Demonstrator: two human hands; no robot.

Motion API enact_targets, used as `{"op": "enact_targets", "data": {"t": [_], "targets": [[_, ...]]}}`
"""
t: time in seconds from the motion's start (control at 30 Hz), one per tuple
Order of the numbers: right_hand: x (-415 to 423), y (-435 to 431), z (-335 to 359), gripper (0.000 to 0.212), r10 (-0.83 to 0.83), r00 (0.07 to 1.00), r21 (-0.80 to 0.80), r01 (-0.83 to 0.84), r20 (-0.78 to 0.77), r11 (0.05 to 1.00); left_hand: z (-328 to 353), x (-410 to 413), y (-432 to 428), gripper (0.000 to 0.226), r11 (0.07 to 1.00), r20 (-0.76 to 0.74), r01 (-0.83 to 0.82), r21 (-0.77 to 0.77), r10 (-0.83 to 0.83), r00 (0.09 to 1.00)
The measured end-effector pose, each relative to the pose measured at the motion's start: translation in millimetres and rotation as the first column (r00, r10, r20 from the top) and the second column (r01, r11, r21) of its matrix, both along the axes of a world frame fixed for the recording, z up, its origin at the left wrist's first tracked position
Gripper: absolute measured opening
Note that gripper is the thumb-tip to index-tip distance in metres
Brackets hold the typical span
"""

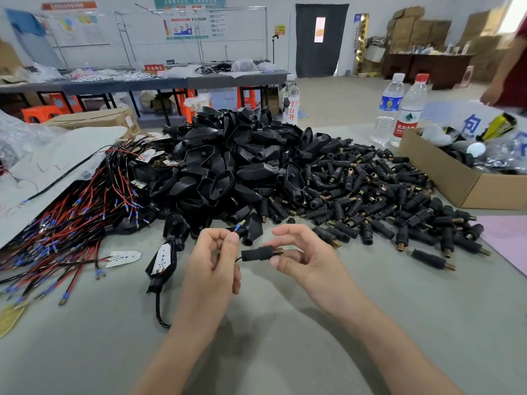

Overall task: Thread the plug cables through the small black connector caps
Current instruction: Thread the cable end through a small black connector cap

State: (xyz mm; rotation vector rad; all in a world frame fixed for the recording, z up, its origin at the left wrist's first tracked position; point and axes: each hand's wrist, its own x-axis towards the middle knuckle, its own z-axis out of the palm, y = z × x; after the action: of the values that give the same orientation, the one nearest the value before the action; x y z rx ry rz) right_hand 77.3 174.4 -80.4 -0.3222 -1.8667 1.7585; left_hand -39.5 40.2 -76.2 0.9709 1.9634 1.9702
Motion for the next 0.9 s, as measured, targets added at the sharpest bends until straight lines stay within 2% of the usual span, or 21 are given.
{"op": "enact_targets", "data": {"t": [0.3, 0.6, 0.8, 0.9], "targets": [[-2.8, 2.5, -2.5, 0.029, 0.026, 0.998, -0.066, -0.03, -0.062, 0.997, 0.6, 2.8, 1.8, 0.02, 0.999, 0.006, -0.032, 0.018, 0.032, 0.999], [-4.3, 1.7, -2.0, 0.024, 0.07, 0.996, -0.113, -0.076, -0.061, 0.991, 2.7, 0.6, 1.7, 0.017, 0.995, 0.092, 0.063, 0.078, -0.071, 0.993], [-6.3, 1.1, -2.7, 0.015, -0.054, 0.997, -0.19, 0.042, -0.057, 0.981, 0.8, -1.0, 2.2, 0.017, 0.993, 0.097, 0.104, 0.062, -0.11, 0.989], [-8.5, 2.3, -4.2, 0.01, -0.1, 0.994, -0.227, 0.088, -0.044, 0.97, -3.0, 0.2, 3.3, 0.011, 0.993, 0.026, 0.119, 0.011, -0.119, 0.993]]}}
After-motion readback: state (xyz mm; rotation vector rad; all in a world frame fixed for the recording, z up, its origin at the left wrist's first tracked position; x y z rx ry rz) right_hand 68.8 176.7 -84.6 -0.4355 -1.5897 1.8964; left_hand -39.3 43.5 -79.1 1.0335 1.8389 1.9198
